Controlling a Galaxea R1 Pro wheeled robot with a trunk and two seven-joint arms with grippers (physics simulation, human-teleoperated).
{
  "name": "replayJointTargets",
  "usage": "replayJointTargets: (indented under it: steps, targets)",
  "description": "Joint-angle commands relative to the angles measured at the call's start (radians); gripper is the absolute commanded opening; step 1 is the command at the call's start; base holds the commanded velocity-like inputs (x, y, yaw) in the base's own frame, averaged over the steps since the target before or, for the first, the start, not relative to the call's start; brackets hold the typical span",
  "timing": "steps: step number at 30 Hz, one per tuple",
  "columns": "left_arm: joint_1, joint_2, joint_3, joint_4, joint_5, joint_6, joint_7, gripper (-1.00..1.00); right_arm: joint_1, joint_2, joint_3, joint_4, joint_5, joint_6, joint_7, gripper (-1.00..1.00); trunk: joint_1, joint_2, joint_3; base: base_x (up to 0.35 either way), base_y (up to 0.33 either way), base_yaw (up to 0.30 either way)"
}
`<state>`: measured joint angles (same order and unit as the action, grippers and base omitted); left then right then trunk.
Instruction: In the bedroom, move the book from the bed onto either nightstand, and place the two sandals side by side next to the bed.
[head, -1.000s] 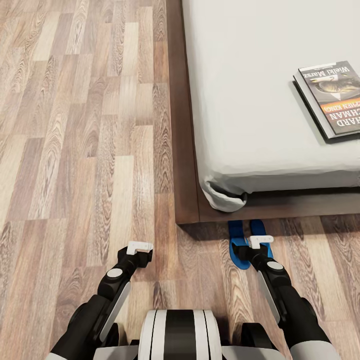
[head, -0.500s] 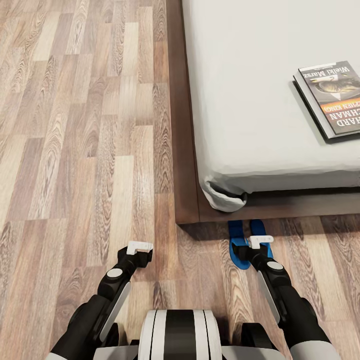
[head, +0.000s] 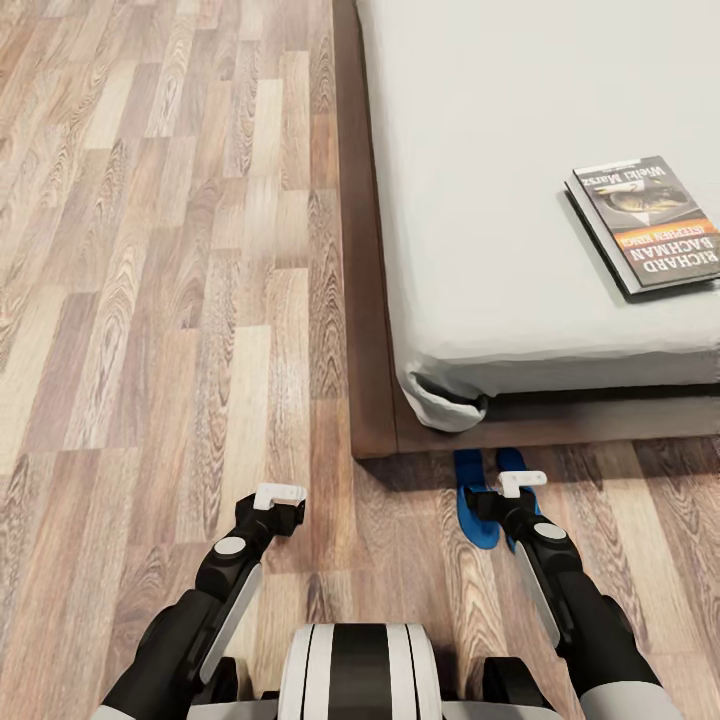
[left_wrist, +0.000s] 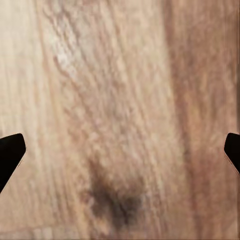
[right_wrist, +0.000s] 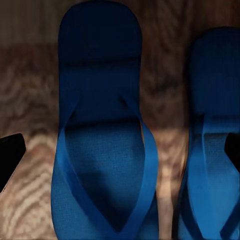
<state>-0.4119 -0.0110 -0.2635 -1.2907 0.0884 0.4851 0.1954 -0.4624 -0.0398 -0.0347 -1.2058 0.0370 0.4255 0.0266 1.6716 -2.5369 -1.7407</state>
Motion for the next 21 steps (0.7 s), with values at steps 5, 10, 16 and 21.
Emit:
replayJointTargets:
  steps: [5, 10, 16, 21]
  targets:
    - [-0.001, 0.0, -0.001, -0.001, 0.011, 0.005, 0.009, 1.0, 0.0, 0.0, -0.001, -0.001, 0.003, 0.006, 0.003, 1.0, -0.002, 0.001, 0.019, 0.0, 0.0, 0.0]
    - [-0.001, -0.002, 0.005, -0.002, 0.013, 0.007, 0.01, 1.0, 0.0, 0.0, -0.001, -0.001, 0.003, 0.008, 0.004, 1.0, -0.005, 0.002, 0.038, 0.0, 0.0, 0.0]
    - [-0.001, -0.004, 0.011, 0.001, 0.018, 0.009, 0.022, 1.0, 0.0, 0.0, -0.001, 0.004, 0.006, 0.016, 0.002, 1.0, -0.007, 0.004, 0.061, -0.031, 0.0, 0.0]
    - [-0.001, -0.005, 0.011, 0.004, 0.021, 0.011, 0.028, 1.0, 0.0, 0.0, 0.0, 0.01, 0.007, 0.02, -0.002, 1.0, -0.01, 0.005, 0.081, -0.238, 0.0, 0.0]
